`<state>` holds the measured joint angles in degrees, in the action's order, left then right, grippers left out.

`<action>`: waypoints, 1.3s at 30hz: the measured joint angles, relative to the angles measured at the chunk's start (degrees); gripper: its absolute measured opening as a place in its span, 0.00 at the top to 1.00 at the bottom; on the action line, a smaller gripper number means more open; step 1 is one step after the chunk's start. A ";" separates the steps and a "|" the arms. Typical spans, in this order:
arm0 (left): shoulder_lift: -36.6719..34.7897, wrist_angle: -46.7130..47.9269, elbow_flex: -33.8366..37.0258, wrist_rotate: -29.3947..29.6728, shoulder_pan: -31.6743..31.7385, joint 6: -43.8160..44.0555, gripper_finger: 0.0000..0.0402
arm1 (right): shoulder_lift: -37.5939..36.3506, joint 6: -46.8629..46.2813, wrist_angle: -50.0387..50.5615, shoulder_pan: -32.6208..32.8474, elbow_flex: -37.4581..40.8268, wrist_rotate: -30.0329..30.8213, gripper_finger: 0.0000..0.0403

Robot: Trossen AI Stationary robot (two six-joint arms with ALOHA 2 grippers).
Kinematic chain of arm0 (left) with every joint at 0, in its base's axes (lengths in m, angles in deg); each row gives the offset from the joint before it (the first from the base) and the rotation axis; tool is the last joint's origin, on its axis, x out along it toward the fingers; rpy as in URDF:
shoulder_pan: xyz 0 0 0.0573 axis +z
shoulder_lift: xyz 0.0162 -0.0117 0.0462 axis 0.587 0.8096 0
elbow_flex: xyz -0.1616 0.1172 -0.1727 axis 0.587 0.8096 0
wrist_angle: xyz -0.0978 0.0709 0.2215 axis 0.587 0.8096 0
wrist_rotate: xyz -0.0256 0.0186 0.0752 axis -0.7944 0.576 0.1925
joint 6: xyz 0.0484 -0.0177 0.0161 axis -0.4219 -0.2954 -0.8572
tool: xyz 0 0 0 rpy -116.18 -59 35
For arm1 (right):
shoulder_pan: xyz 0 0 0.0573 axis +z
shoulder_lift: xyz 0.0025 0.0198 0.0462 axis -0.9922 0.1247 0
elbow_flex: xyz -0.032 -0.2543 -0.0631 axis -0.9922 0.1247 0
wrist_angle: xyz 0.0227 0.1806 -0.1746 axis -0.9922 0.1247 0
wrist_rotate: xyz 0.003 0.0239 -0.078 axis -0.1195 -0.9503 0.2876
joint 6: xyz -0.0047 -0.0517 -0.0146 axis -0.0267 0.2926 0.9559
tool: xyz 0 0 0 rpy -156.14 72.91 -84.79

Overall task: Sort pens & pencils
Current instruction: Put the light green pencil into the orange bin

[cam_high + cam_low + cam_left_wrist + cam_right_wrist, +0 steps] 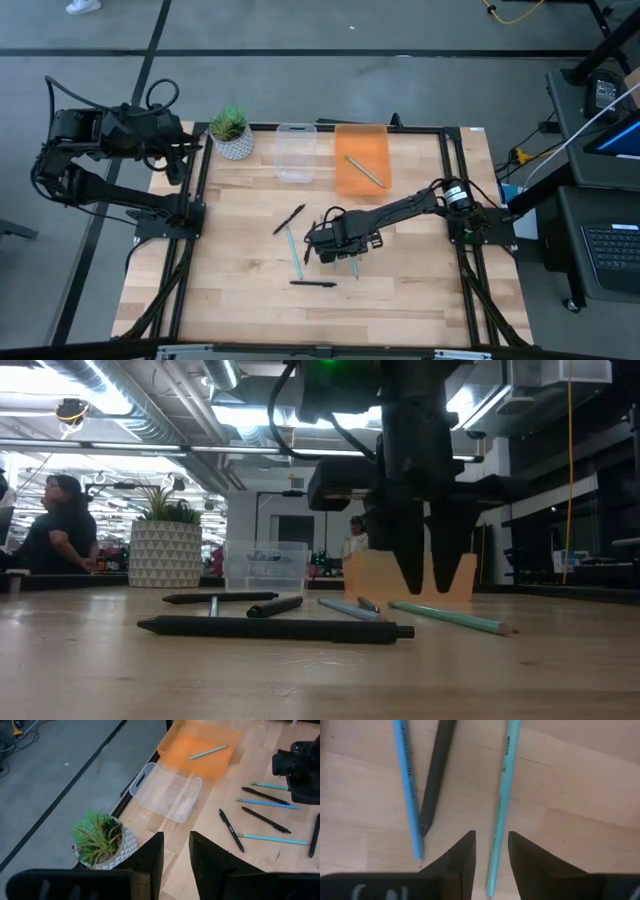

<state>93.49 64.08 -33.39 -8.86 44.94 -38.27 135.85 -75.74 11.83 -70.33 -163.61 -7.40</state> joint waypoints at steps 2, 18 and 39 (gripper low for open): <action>0.00 0.00 0.00 0.02 0.00 0.01 0.79 | 0.00 0.70 0.50 -0.05 0.00 0.03 0.71; 0.00 0.00 0.00 0.02 0.00 0.01 0.79 | -0.07 3.50 0.36 -1.60 0.76 0.31 0.71; -0.17 0.00 0.00 0.02 -0.01 0.02 0.79 | -0.07 4.06 -4.18 -2.09 4.44 -1.04 0.71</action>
<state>93.32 64.08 -33.39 -8.84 44.93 -38.25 135.79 -71.68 7.65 -72.42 -159.18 -8.44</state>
